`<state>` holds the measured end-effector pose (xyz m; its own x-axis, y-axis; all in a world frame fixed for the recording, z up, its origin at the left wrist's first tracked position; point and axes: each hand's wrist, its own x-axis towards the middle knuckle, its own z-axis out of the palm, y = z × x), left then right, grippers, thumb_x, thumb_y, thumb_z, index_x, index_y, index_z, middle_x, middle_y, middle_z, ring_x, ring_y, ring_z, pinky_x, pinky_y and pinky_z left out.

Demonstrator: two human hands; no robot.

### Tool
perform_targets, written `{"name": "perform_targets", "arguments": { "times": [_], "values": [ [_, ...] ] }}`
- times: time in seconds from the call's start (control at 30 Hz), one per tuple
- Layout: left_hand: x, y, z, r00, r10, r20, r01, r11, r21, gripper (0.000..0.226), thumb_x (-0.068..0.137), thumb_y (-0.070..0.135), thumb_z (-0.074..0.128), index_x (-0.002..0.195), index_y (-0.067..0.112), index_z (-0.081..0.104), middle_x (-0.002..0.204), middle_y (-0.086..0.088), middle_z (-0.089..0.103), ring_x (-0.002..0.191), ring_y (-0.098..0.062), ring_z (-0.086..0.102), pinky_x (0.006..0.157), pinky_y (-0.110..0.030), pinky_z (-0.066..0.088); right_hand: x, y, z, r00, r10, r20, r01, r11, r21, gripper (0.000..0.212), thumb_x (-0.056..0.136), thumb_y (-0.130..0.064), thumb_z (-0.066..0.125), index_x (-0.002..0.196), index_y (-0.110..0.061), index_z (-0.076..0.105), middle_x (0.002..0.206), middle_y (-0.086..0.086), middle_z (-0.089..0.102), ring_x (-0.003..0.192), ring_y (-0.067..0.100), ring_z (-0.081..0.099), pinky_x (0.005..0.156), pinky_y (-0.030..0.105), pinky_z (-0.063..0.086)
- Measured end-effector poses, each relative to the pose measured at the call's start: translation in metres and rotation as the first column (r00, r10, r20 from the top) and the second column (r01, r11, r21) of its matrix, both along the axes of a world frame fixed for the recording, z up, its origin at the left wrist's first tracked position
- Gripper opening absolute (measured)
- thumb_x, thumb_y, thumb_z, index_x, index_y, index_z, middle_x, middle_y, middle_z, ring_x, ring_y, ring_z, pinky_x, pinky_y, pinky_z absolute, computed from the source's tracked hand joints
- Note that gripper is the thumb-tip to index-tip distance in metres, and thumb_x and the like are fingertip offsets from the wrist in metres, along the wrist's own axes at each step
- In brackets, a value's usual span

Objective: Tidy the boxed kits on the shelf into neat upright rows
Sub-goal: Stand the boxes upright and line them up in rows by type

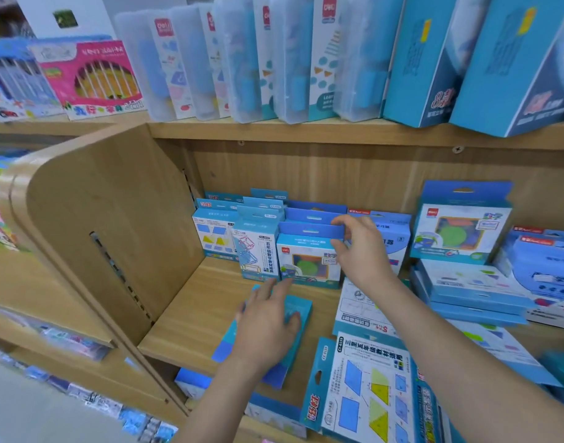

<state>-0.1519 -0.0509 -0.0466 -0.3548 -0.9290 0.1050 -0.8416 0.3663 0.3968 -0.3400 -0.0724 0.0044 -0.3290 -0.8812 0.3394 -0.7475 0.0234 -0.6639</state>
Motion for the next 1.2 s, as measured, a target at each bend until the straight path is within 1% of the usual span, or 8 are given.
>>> {"name": "perform_targets", "arguments": {
  "times": [0.1, 0.27, 0.37, 0.47, 0.67, 0.93, 1.07, 1.2],
  "values": [
    [-0.011, -0.013, 0.016, 0.998, -0.030, -0.050, 0.020, 0.982, -0.189, 0.064, 0.087, 0.026, 0.055, 0.144, 0.033, 0.027, 0.153, 0.004, 0.022, 0.138, -0.019, 0.021, 0.106, -0.041, 0.034, 0.001, 0.003, -0.004, 0.995, -0.074, 0.063, 0.074, 0.997, -0.003, 0.042, 0.088, -0.019, 0.066, 0.125, -0.019, 0.047, 0.112, 0.001, 0.037, 0.082, 0.018, 0.052, 0.082, 0.027, 0.042],
    [-0.033, -0.048, 0.034, 0.984, -0.008, 0.177, 0.080, 0.911, -0.404, 0.061, 0.092, 0.024, 0.053, 0.146, 0.031, 0.025, 0.157, 0.004, 0.018, 0.143, -0.021, 0.014, 0.110, -0.044, 0.021, -0.005, -0.003, -0.019, 0.924, -0.175, 0.339, 0.094, 0.966, 0.240, 0.033, 0.086, -0.048, 0.058, 0.102, -0.021, 0.049, 0.101, 0.007, 0.067, 0.088, 0.028, 0.066, 0.081, 0.042, 0.052],
    [-0.034, -0.063, 0.026, 0.959, 0.024, 0.284, 0.107, 0.892, -0.438, 0.062, 0.091, 0.021, 0.056, 0.145, 0.029, 0.027, 0.152, 0.004, 0.030, 0.141, -0.020, 0.020, 0.107, -0.045, 0.023, -0.010, -0.003, -0.021, 0.892, -0.143, 0.430, 0.038, 0.969, 0.242, 0.025, 0.086, -0.050, 0.057, 0.082, -0.026, 0.054, 0.089, 0.006, 0.070, 0.087, 0.026, 0.068, 0.083, 0.047, 0.054],
    [-0.033, -0.067, 0.021, 0.955, 0.034, 0.295, 0.114, 0.875, -0.470, 0.066, 0.077, 0.015, 0.072, 0.137, 0.026, 0.044, 0.138, 0.004, 0.051, 0.132, -0.020, 0.039, 0.099, -0.046, 0.031, -0.014, -0.001, -0.020, 0.871, -0.101, 0.482, -0.010, 0.975, 0.223, 0.018, 0.086, -0.044, 0.061, 0.082, -0.027, 0.056, 0.078, 0.006, 0.072, 0.078, 0.023, 0.070, 0.080, 0.048, 0.056],
    [-0.026, -0.069, 0.017, 0.986, -0.045, 0.162, 0.135, 0.788, -0.601, 0.057, 0.063, 0.003, 0.078, 0.115, 0.022, 0.064, 0.113, 0.003, 0.066, 0.112, -0.021, 0.054, 0.091, -0.039, 0.030, -0.014, 0.008, -0.009, 0.944, 0.015, 0.330, -0.079, 0.981, 0.180, 0.044, 0.078, -0.031, 0.074, 0.114, -0.030, 0.048, 0.090, -0.011, 0.058, 0.087, 0.019, 0.062, 0.076, 0.035, 0.051],
    [-0.008, -0.068, 0.009, 0.970, -0.241, 0.023, 0.201, 0.748, -0.632, 0.041, 0.068, -0.007, 0.073, 0.104, 0.011, 0.066, 0.097, -0.006, 0.059, 0.094, -0.024, 0.048, 0.078, -0.037, 0.043, -0.003, 0.016, -0.016, 0.962, 0.164, -0.217, -0.118, 0.971, 0.210, 0.043, 0.080, -0.033, 0.072, 0.118, -0.021, 0.054, 0.102, 0.001, 0.058, 0.094, 0.021, 0.057, 0.071, 0.033, 0.046],
    [-0.001, -0.073, 0.008, 0.964, -0.256, -0.078, 0.154, 0.768, -0.621, 0.030, 0.076, 0.002, 0.073, 0.104, 0.011, 0.068, 0.108, -0.009, 0.054, 0.103, -0.026, 0.049, 0.085, -0.032, 0.043, -0.005, 0.013, -0.014, 0.963, 0.182, -0.197, -0.143, 0.970, 0.196, 0.042, 0.080, -0.029, 0.072, 0.118, -0.022, 0.057, 0.107, 0.000, 0.062, 0.095, 0.018, 0.059, 0.074, 0.030, 0.047],
    [0.004, -0.073, 0.011, 0.959, -0.054, -0.278, -0.109, 0.835, -0.539, 0.061, 0.074, 0.010, 0.078, 0.128, 0.022, 0.051, 0.129, -0.013, 0.040, 0.119, -0.032, 0.038, 0.091, -0.042, 0.045, -0.015, 0.007, -0.012, 0.992, 0.116, -0.054, -0.104, 0.975, 0.195, 0.039, 0.078, -0.024, 0.076, 0.115, -0.022, 0.062, 0.102, -0.002, 0.069, 0.087, 0.016, 0.061, 0.070, 0.027, 0.046]
  ]
}}
